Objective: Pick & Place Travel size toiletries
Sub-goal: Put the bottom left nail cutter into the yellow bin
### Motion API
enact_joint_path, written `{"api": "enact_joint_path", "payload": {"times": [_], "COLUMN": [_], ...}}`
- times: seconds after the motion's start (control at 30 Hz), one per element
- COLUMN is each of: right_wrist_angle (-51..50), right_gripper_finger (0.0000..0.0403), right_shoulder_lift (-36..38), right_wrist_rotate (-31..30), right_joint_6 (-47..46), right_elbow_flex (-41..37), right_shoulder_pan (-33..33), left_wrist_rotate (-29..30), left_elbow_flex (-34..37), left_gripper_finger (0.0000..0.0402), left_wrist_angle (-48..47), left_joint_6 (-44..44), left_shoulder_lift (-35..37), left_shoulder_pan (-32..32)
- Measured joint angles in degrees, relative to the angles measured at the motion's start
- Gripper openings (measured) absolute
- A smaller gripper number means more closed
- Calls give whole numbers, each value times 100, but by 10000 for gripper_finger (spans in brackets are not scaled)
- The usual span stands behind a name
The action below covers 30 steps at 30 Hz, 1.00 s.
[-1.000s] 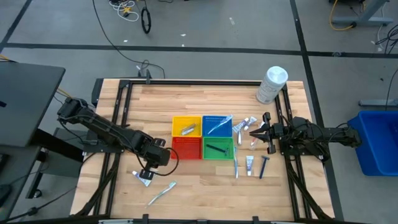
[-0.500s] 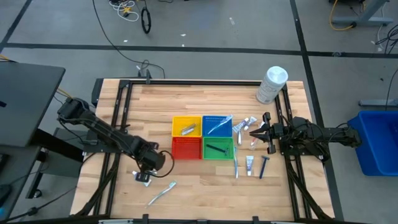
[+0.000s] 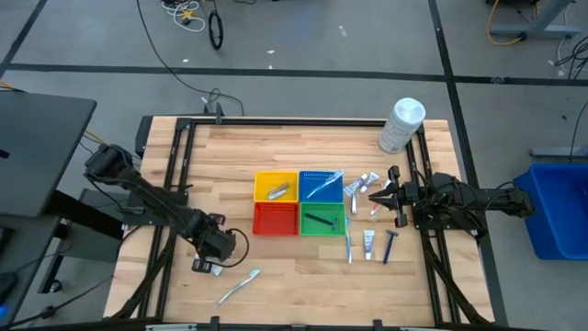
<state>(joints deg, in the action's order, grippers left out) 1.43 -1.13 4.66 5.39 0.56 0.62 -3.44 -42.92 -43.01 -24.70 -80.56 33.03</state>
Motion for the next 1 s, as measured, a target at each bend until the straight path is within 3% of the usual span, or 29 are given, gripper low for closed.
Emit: {"api": "enact_joint_path", "payload": {"times": [0.2,0.7,1.0], "right_wrist_angle": [0,0,2], "right_gripper_finger": [41,40,40], "right_shoulder_lift": [0,0,0], "right_wrist_rotate": [-1,-1,-2], "right_joint_6": [0,0,0], "right_elbow_flex": [2,1,2], "right_shoulder_pan": [1,1,2], "left_wrist_rotate": [388,567,583], "left_elbow_flex": [0,0,0], "left_gripper_finger": [73,195,215], "left_wrist_angle": [2,9,11], "left_joint_6": [-200,-368,-379], "left_shoulder_lift": [0,-1,-2], "left_shoulder_pan": [111,446,453]}}
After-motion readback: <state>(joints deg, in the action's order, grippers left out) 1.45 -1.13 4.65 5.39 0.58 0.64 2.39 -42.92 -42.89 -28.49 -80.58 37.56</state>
